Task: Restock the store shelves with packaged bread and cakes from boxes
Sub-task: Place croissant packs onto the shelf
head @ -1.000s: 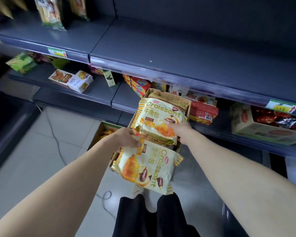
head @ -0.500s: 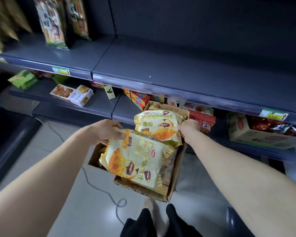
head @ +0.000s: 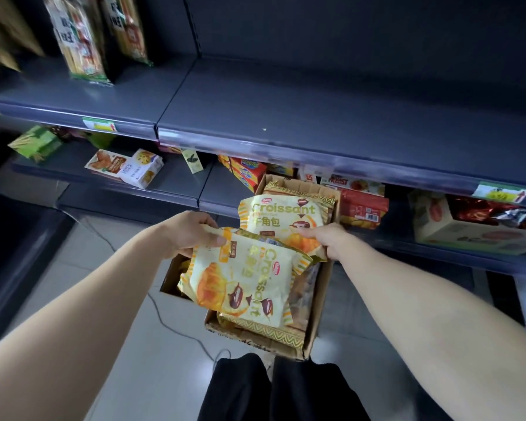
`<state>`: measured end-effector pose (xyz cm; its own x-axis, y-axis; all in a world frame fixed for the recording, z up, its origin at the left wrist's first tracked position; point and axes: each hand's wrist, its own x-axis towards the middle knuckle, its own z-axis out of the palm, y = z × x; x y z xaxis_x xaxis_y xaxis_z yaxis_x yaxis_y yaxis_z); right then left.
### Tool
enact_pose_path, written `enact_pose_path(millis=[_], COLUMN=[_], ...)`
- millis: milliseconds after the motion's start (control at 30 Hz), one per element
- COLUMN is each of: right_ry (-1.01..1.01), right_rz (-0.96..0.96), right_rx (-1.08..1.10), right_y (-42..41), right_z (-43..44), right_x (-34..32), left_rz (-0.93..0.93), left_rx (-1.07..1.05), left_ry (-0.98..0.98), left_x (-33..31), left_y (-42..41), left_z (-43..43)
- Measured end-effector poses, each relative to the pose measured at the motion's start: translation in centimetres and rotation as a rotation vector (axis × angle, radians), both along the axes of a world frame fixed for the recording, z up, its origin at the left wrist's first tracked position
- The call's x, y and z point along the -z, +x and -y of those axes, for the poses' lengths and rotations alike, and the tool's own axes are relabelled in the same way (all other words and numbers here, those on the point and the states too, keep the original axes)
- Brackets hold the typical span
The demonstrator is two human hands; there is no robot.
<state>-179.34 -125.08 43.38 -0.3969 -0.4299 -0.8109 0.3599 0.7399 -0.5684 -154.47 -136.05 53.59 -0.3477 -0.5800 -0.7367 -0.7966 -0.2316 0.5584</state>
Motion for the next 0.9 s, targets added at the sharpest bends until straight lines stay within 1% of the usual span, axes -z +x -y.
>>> enact_pose_path(millis=[67,200,267,400,533,633,700,767,900], right_ry=[-0.031,-0.123,-0.198,-0.361,-0.43,-0.446,-0.452,-0.463,-0.47], right_rz=[-0.011,-0.148,-0.225,-0.356,-0.505,-0.578,-0.628,-0.63,-0.706], right_rx=[0.033,0.12,0.144,0.274,0.436,0.61,0.745,0.869,1.057], right_y=[0.0,-1.1,-2.8,-8.3,-15.6,-21.7,-26.0,-30.6,-39.2], right_z=[0.0,0.2,0.0,-2.0,-5.8,-9.3,-11.8,-14.0,-17.5], right_x=[0.1,-2.0,-4.2,-10.7,-15.6,-17.9,-19.0,-19.6,-20.1], left_rz=[0.008,-0.032,-0.091,-0.228,-0.32,-0.395,-0.436,-0.457,-0.503], left_rx=[0.01,0.043,0.046,0.071,0.126,0.104,0.058,0.034,0.056], left_ry=[0.005,0.01,0.025,0.001,-0.105,-0.184,-0.219,-0.253,-0.328], left_x=[0.0,-1.6,-2.9,-6.5,-10.1,-11.6,-12.1,-12.4,-12.2], left_y=[-0.1,-1.6,-3.2,-8.7,-17.0,-24.3,-29.6,-35.2,-46.6], left_z=[0.1,0.4,0.6,0.9,0.3,-1.0,-2.1,-3.2,-5.4])
